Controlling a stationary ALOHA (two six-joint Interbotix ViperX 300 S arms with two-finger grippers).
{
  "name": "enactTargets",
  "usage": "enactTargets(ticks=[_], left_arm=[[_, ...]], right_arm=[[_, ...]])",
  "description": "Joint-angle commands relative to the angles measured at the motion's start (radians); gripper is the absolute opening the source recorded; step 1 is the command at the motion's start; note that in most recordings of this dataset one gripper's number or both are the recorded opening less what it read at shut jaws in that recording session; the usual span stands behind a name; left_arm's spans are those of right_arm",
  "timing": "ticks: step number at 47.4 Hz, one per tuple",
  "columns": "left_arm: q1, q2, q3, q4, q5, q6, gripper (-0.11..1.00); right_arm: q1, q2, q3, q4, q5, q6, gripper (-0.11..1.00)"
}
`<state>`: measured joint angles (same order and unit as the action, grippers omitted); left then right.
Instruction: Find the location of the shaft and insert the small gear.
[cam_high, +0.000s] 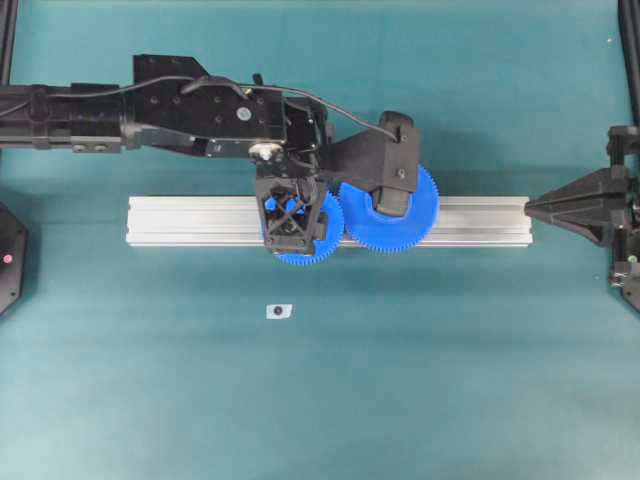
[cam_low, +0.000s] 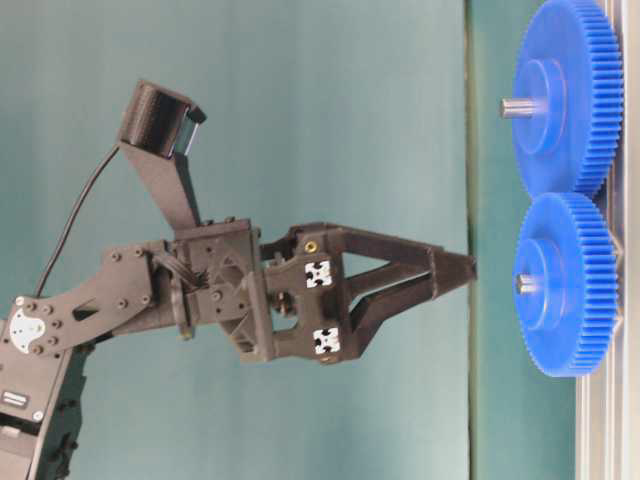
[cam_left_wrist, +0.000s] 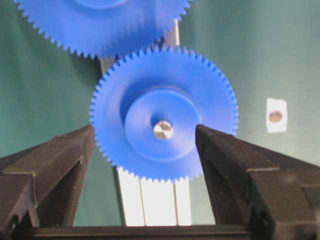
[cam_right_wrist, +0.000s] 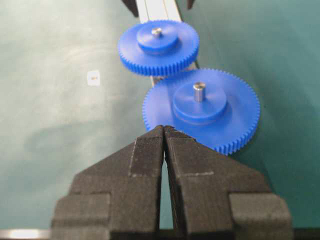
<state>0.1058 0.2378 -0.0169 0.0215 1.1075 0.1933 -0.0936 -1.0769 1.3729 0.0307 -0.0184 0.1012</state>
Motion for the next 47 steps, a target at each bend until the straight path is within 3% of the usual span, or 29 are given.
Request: enactTargets(ticks=[1, 47], left_arm=[[-0.006, -0.051, -0.023, 0.005, 0.006, -0.002, 0.77], [-0.011, -0.091, -0.015, 0.005, 0.04, -0.038, 0.77]], right_arm=[[-0.008, 0.006, -0.009, 0.0, -0.005, 0.009, 0.05], [-0.014, 0.006, -0.009, 0.0, -0.005, 0.009, 0.05]])
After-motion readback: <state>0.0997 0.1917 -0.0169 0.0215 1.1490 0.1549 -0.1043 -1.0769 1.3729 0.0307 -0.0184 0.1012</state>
